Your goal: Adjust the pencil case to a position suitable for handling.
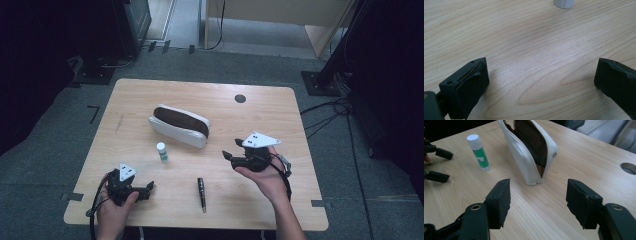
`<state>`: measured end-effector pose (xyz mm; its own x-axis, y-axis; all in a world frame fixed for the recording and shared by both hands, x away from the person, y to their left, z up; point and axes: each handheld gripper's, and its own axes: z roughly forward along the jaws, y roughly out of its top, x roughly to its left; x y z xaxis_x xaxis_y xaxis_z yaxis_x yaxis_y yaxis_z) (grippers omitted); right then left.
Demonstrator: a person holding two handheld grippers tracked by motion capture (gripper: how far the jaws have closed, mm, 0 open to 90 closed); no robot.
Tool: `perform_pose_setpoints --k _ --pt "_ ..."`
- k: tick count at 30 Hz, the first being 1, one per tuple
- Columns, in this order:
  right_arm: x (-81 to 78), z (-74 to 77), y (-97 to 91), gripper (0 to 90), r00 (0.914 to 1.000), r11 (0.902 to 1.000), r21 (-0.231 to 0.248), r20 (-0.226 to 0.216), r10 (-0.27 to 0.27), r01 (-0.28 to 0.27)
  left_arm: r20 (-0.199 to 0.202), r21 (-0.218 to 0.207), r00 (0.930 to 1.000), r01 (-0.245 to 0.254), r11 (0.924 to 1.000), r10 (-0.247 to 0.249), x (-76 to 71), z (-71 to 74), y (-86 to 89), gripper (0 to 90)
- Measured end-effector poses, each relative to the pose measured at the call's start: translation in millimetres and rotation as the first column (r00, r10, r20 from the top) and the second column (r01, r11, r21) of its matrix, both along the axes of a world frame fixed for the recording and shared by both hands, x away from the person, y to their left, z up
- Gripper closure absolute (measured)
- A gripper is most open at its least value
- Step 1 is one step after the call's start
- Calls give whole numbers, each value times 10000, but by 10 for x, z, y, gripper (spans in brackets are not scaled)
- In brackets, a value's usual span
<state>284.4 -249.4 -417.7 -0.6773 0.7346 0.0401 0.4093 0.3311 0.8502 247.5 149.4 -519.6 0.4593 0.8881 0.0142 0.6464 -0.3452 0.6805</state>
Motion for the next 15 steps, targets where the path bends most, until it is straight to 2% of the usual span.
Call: perform_pose_setpoints --k 6,15 --pt "138 -10 227 437 9982 9979 -235 9 601 -601 0 5 10000 6 10000 -6 0 0 1 0" --pt "330 -67 466 477 9953 9942 -476 -53 962 -963 1 0 10000 2 10000 -2 0 0 0 0"
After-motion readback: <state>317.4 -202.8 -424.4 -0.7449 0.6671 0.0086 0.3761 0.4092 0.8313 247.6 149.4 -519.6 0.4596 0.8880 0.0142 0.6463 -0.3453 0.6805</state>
